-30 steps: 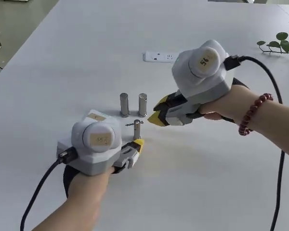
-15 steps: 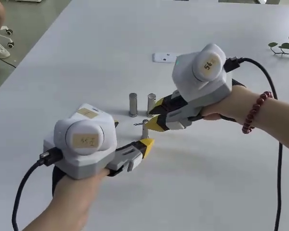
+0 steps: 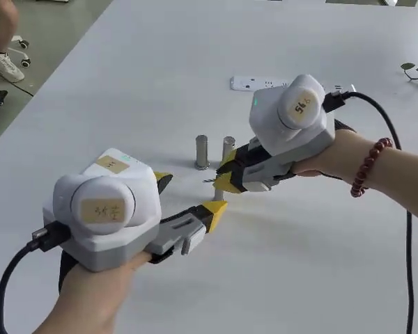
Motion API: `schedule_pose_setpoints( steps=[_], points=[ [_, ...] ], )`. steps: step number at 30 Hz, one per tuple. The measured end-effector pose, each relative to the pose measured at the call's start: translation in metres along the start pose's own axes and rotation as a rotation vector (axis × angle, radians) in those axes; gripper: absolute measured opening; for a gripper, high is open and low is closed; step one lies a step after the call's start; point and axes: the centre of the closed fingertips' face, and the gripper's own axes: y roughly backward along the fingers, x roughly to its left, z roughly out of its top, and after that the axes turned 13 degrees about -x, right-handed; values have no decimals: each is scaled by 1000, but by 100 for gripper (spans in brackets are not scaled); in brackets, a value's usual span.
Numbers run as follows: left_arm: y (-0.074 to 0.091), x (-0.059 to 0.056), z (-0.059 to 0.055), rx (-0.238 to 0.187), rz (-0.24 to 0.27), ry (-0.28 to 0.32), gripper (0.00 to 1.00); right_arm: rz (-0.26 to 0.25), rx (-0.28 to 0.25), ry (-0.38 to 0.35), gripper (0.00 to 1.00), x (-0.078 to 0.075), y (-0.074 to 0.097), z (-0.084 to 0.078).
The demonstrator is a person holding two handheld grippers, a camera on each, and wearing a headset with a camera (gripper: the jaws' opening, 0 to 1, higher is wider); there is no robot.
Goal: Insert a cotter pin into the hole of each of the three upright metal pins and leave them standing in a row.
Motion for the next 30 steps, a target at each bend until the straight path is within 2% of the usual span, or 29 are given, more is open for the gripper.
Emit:
schedule_pose_setpoints(
  steps=[11,18,30],
  points=[
    [4,-1,-3,7,6,15,49,-19,14,5,5,6,-1,1],
    [5,-3,-4,5,6,23,49,-86,30,-39,5,5,1,0],
    [8,-5,-5,2,5,32,48,-159,36,-118,5,2,0,-1]
  ],
)
